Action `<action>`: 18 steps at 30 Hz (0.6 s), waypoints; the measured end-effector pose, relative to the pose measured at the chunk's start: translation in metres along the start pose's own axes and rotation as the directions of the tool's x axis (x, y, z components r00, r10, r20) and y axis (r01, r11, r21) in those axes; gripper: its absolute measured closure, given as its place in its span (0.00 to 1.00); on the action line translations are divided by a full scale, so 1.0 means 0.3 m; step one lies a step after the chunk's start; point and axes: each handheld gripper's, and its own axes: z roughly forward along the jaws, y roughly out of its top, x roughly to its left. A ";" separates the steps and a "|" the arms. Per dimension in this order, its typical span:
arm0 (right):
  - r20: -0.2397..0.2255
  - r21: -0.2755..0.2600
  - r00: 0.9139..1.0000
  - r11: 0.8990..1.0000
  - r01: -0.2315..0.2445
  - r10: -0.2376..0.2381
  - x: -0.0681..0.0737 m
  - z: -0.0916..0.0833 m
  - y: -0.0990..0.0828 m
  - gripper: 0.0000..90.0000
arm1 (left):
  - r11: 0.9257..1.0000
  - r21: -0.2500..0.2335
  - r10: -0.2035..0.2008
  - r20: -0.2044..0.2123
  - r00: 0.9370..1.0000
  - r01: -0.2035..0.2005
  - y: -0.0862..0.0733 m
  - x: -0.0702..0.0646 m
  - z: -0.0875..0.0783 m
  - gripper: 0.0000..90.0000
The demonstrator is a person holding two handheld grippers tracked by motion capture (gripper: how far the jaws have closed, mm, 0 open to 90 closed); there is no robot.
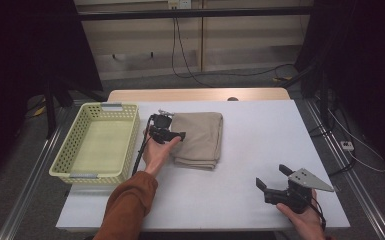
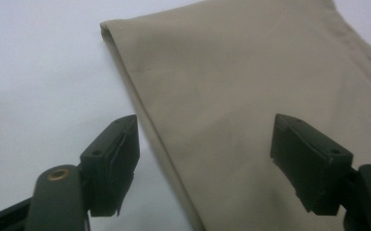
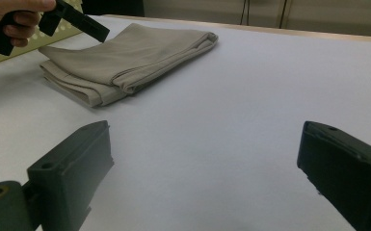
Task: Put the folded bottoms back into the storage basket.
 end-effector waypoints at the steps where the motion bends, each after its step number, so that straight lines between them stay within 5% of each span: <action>1: 0.000 0.000 1.000 1.000 0.000 0.000 0.000 0.000 0.000 0.05 | 1.000 0.007 -0.003 0.001 1.000 0.003 0.002 0.006 0.007 0.29; 6: -0.004 0.004 1.000 1.000 -0.010 0.010 0.000 0.000 -0.001 0.05 | 0.999 0.040 -0.038 0.032 0.999 0.037 0.002 0.024 0.037 0.40; 12: -0.012 0.010 1.000 1.000 -0.006 0.006 0.002 0.002 -0.002 0.05 | 0.997 0.066 -0.045 -0.014 0.999 0.046 -0.006 0.023 0.053 0.30; 18: -0.021 0.014 1.000 1.000 -0.010 0.010 0.001 0.004 -0.002 0.05 | 0.994 0.068 -0.083 0.013 0.996 0.082 -0.008 0.030 0.053 0.30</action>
